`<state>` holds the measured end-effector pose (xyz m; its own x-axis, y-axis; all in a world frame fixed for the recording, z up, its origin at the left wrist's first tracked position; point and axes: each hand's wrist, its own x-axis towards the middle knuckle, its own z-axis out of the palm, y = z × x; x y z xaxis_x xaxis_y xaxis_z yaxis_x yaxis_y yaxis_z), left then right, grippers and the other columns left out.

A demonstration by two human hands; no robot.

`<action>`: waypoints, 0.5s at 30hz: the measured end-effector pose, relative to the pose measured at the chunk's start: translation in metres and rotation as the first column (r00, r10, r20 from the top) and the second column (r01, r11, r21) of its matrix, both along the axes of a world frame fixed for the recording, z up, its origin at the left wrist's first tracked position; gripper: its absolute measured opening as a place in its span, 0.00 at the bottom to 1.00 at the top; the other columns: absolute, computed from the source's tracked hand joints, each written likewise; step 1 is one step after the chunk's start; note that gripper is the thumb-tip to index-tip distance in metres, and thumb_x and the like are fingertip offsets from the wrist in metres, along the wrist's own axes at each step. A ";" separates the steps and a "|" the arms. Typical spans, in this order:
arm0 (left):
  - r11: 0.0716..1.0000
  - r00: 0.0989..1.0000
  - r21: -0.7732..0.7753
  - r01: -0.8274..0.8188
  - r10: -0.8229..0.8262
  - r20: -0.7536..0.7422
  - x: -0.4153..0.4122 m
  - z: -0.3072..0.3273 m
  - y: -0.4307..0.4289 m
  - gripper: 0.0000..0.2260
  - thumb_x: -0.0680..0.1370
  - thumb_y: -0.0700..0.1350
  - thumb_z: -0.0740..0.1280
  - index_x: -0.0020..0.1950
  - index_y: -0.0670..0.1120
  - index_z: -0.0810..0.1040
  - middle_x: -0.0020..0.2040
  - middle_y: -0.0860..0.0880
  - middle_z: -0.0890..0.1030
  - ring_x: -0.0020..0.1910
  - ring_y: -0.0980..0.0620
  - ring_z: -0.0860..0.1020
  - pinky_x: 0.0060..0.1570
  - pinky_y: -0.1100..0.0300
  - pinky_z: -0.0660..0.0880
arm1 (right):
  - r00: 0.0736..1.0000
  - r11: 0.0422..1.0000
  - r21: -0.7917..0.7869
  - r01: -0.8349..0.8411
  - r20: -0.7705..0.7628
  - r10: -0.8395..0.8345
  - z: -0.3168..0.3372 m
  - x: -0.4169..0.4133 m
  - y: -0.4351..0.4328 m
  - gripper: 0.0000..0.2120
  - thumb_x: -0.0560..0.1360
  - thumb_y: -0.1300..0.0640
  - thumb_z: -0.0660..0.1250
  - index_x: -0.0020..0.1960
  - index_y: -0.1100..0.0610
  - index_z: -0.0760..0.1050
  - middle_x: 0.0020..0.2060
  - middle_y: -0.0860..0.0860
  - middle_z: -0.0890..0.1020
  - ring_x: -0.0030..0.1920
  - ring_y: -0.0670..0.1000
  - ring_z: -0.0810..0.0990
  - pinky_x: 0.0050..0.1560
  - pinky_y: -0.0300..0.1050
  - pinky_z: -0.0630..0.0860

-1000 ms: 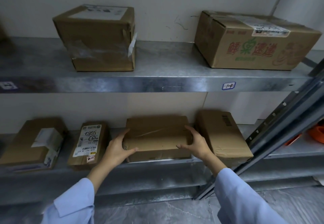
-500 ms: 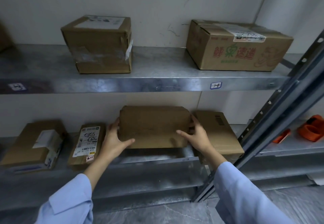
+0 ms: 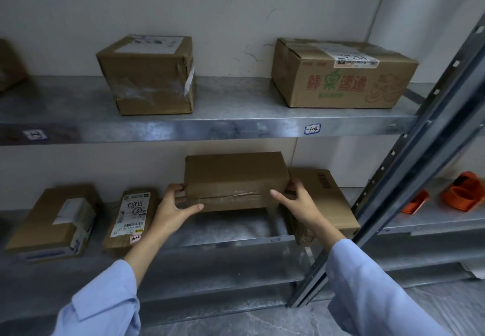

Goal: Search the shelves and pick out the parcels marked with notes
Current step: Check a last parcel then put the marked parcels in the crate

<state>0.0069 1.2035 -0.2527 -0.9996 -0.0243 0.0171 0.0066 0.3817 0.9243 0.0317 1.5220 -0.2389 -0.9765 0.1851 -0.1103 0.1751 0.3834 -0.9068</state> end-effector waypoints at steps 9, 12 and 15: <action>0.994 0.998 0.099 0.042 -0.046 0.034 0.006 0.000 -0.005 0.42 0.68 0.41 0.79 0.77 0.54 0.61 0.64 0.52 0.72 0.59 0.49 0.78 0.60 0.61 0.74 | 1.000 0.998 -0.055 -0.020 -0.018 0.019 0.006 0.006 -0.002 0.45 0.69 0.48 0.77 0.74 0.58 0.53 0.65 0.49 0.74 0.65 0.47 0.73 0.62 0.39 0.69; 0.993 0.999 0.109 0.044 -0.043 -0.010 0.010 0.001 -0.002 0.38 0.66 0.40 0.80 0.71 0.53 0.66 0.59 0.54 0.73 0.58 0.47 0.78 0.51 0.70 0.74 | 0.996 0.998 0.030 -0.060 -0.068 0.062 0.007 0.011 -0.004 0.45 0.67 0.45 0.78 0.76 0.54 0.59 0.67 0.49 0.71 0.70 0.49 0.67 0.72 0.48 0.64; 0.988 0.999 0.148 0.046 -0.047 0.002 0.012 -0.003 -0.007 0.35 0.65 0.43 0.81 0.66 0.56 0.67 0.64 0.51 0.74 0.61 0.48 0.77 0.62 0.56 0.74 | 0.994 0.996 0.028 -0.085 -0.074 0.086 0.005 0.011 -0.002 0.43 0.70 0.51 0.78 0.77 0.54 0.57 0.67 0.46 0.69 0.70 0.47 0.66 0.70 0.44 0.63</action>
<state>0.0187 1.1967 -0.2557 -0.9997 0.0203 0.0118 0.0163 0.2403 0.9706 0.0431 1.5202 -0.2341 -0.9942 0.1024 -0.0325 0.0725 0.4162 -0.9064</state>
